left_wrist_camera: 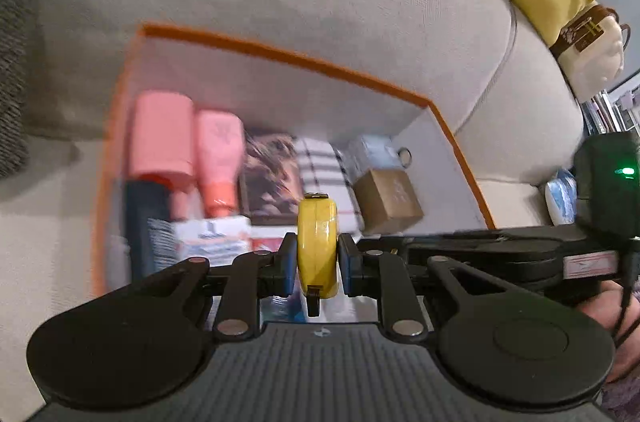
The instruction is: Organize rigid objects
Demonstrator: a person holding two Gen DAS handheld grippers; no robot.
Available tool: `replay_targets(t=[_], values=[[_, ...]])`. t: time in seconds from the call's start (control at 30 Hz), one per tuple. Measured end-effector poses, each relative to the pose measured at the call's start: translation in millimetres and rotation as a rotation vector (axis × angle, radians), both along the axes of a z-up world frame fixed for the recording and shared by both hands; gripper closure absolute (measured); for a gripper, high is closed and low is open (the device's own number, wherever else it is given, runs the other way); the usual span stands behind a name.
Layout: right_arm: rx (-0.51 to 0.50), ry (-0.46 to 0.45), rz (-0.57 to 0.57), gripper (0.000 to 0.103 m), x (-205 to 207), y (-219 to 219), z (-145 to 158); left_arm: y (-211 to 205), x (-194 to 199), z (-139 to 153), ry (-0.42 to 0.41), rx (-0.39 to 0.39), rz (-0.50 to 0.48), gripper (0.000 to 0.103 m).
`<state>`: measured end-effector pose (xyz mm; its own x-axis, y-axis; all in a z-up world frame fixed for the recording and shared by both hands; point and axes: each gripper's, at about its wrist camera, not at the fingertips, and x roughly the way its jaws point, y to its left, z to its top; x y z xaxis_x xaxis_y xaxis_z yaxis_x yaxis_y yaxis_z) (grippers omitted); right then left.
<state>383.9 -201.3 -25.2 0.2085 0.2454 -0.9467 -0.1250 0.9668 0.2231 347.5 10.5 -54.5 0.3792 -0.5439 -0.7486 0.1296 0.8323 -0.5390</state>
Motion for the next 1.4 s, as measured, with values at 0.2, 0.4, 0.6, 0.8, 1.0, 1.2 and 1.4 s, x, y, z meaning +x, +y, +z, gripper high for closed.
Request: replay_targets(t=[0.2,0.4,0.6,0.8,1.0,1.2,1.4], values=[[0.009,-0.038,0.031,0.081,4,-11,7,-36,22,-29,0.165,-0.012,-0.056,0.080],[-0.023,-0.070,0.059,0.085,6,-16,4,-51,31,-47,0.265,0.000,-0.056,0.082],[-0.010,-0.074,0.062,0.085,8,-17,0,-60,38,-56,0.368,0.053,-0.091,0.081],[-0.006,-0.100,0.080,0.085,-1,-17,13,-62,38,-46,0.323,0.183,-0.080,0.072],[-0.005,-0.099,0.072,0.085,-5,-19,13,-66,37,-49,0.337,0.201,-0.104,0.076],[-0.005,-0.094,0.064,0.085,-7,-22,14,-70,37,-44,0.316,0.174,-0.103,0.077],[-0.001,-0.134,0.054,0.081,-15,-23,36,-62,16,-2,0.161,0.233,-0.104,0.074]])
